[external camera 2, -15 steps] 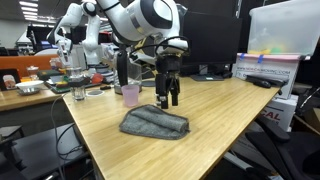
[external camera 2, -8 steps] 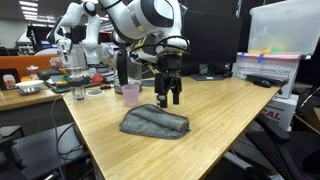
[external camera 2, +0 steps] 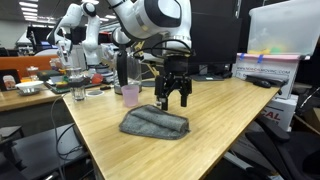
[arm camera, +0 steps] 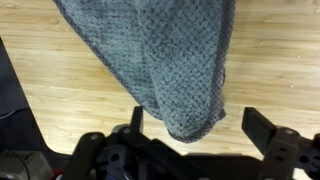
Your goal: Unfold the towel
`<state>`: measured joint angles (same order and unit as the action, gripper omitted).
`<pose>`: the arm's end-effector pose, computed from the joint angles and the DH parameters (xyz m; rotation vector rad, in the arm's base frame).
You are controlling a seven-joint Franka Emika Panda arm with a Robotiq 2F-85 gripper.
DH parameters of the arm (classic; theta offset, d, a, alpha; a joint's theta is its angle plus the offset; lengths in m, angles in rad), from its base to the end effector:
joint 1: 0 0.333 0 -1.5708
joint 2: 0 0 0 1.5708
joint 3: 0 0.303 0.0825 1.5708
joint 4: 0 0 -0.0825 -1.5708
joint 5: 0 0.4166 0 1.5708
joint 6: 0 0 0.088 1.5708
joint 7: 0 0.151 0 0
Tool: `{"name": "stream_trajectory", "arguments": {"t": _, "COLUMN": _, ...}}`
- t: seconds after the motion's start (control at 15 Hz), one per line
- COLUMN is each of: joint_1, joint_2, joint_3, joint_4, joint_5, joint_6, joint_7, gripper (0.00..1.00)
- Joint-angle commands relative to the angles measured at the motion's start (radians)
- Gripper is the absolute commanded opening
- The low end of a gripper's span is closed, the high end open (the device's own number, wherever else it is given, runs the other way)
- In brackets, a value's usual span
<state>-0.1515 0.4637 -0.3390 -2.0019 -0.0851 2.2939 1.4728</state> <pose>0.5239 -0.2941 0.1466 1.7017 -2.3294 -0.0468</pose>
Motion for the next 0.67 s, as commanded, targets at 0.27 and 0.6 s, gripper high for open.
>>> {"name": "stream_trajectory", "arguments": {"t": 0.27, "joint_1": -0.005, "joint_2": 0.019, "joint_3": -0.007, "joint_4": 0.005, "joint_5": 0.003, "joint_6": 0.035, "joint_7": 0.059, "gripper": 1.0}}
{"name": "stream_trajectory", "arguments": {"t": 0.6, "joint_1": -0.005, "joint_2": 0.019, "joint_3": -0.007, "joint_4": 0.007, "joint_5": 0.003, "joint_6": 0.035, "joint_7": 0.06, "gripper": 1.0}}
